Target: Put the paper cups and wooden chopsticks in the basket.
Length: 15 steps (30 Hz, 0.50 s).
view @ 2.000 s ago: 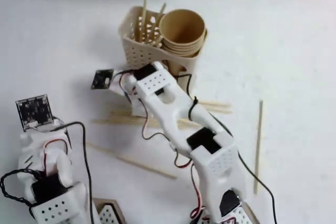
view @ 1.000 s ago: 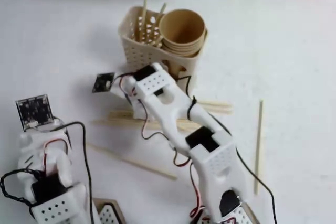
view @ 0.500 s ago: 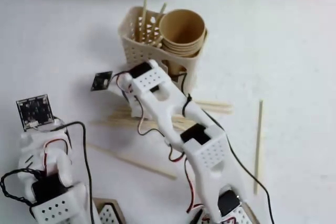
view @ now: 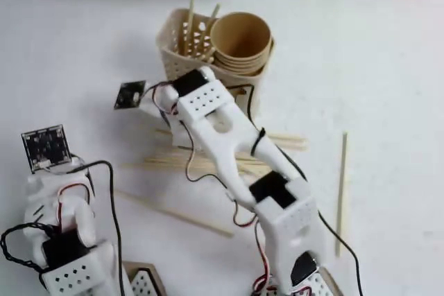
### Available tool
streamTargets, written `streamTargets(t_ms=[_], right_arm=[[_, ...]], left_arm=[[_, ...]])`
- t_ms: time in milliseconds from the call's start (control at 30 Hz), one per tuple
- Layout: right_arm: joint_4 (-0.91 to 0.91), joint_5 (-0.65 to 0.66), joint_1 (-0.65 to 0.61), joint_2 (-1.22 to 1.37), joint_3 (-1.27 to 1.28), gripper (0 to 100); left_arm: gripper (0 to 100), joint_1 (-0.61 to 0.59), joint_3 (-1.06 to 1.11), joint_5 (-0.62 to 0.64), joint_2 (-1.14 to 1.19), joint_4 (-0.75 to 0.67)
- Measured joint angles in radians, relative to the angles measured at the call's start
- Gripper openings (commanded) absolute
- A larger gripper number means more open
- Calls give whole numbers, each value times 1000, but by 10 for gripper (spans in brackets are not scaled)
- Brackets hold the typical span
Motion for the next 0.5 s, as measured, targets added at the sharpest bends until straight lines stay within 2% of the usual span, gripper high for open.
streamTargets(t_ms=[267, 500], right_arm=[[6, -81, -2, -204, 0, 19], [-46, -219, -5, -324, 0, 19]], left_arm=[[35, 0, 0, 0, 0, 0], [35, 0, 0, 0, 0, 0]])
